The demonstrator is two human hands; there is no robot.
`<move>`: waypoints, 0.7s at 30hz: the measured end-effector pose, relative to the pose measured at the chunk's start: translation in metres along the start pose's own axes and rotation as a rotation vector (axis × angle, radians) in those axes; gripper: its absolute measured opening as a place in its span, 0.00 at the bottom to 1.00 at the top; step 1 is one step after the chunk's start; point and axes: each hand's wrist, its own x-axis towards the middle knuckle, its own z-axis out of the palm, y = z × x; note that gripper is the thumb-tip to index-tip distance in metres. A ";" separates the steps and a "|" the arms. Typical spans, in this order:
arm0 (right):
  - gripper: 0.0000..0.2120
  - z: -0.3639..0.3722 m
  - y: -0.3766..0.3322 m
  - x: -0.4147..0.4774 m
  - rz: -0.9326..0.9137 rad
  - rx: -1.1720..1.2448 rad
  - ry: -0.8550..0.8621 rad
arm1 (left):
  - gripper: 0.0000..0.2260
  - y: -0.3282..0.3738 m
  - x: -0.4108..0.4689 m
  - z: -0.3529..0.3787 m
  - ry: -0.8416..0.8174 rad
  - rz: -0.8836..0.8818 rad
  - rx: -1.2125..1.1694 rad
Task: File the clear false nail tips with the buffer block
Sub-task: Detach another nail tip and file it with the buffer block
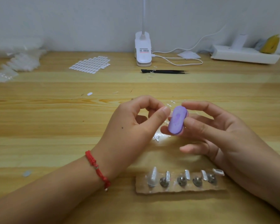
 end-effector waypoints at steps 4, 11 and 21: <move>0.14 0.001 0.000 0.001 -0.028 0.029 0.051 | 0.06 -0.001 0.000 0.000 -0.030 0.005 0.014; 0.17 0.000 0.000 0.002 -0.037 0.038 0.047 | 0.07 0.001 0.000 0.000 0.032 0.058 0.001; 0.15 -0.001 0.002 0.003 -0.065 0.089 0.125 | 0.06 -0.001 -0.001 0.002 -0.020 0.052 0.065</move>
